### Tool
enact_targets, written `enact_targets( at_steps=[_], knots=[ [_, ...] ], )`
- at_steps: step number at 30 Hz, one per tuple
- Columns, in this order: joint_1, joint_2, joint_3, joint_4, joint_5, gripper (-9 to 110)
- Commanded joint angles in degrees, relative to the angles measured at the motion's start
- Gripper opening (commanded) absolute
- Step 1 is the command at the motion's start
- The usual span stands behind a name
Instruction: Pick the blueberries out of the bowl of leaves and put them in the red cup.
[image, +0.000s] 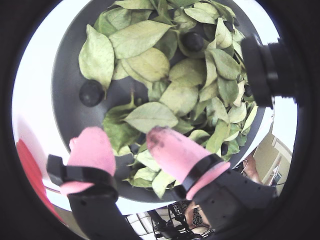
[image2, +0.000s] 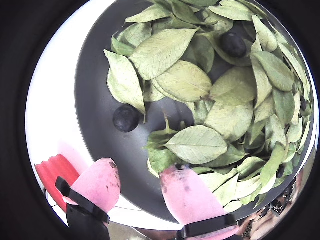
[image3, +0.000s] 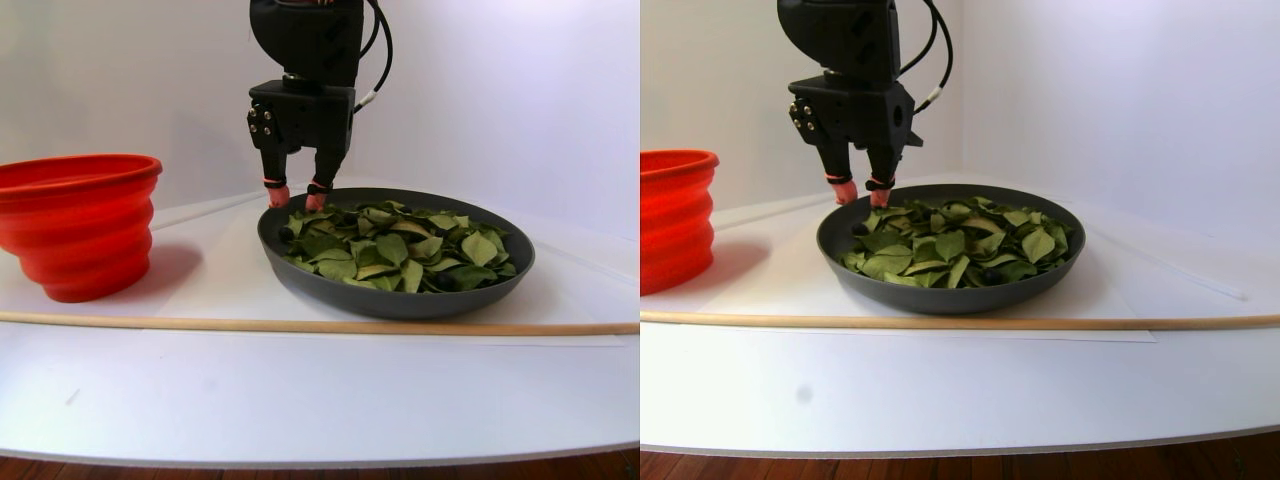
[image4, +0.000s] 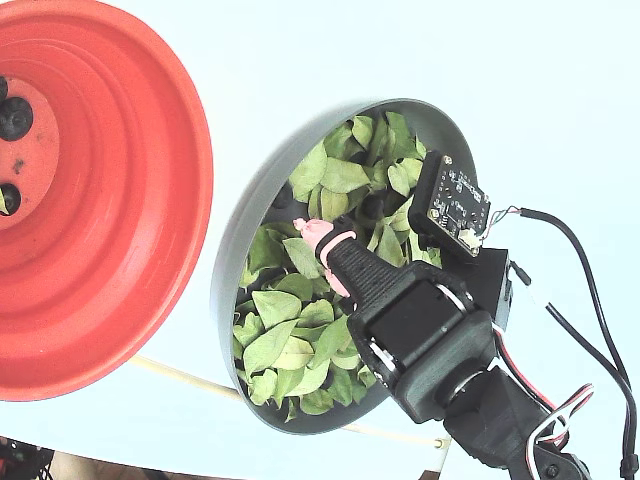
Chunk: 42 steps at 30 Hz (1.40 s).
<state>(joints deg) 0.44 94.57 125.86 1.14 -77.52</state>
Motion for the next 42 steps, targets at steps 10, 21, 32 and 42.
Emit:
enact_targets(
  at_steps=[10,21,32,42],
  knots=[
    [-1.1,-2.5,-4.1,-3.9,3.7,15],
    [-1.0,-5.5,-5.6,-6.6,6.8,15],
    [-0.5,-9.3,-7.4,-9.8,9.3,15],
    [-0.7,-12.0,-8.3,-11.3,10.0,15]
  ],
)
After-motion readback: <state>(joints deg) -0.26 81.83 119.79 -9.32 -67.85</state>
